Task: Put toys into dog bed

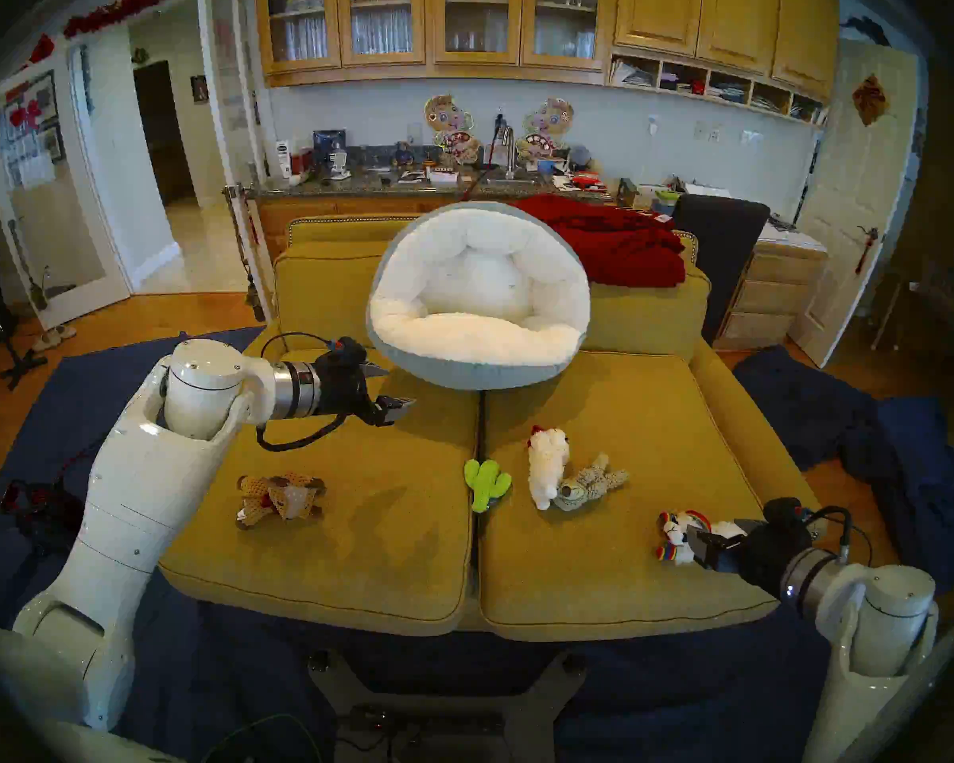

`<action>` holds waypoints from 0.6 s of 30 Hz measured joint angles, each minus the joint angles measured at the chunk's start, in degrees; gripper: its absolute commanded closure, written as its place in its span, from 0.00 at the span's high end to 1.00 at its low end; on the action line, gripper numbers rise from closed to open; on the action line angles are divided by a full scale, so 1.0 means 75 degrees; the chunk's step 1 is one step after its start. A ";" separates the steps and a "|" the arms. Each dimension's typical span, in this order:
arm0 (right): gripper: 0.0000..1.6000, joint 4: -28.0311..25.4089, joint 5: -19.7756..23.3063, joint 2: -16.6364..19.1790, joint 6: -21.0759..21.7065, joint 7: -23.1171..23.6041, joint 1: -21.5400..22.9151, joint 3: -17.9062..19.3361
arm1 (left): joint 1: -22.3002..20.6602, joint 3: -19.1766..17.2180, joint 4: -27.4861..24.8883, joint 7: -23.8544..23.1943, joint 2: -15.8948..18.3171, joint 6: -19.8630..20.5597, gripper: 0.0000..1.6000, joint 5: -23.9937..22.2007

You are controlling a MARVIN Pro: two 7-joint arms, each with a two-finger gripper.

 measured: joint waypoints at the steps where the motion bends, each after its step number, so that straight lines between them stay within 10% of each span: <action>1: 1.00 0.0047 -0.0044 0.0022 0.0020 -0.0065 0.0068 -0.0063 | 0.0000 0.0000 0.0000 0.0000 0.0000 0.0000 1.00 0.0000; 18: 1.00 0.0948 -0.0739 0.0220 0.0056 -0.0899 0.0778 -0.0895 | 0.0000 0.0000 0.0001 0.0000 0.0000 0.0000 1.00 0.0000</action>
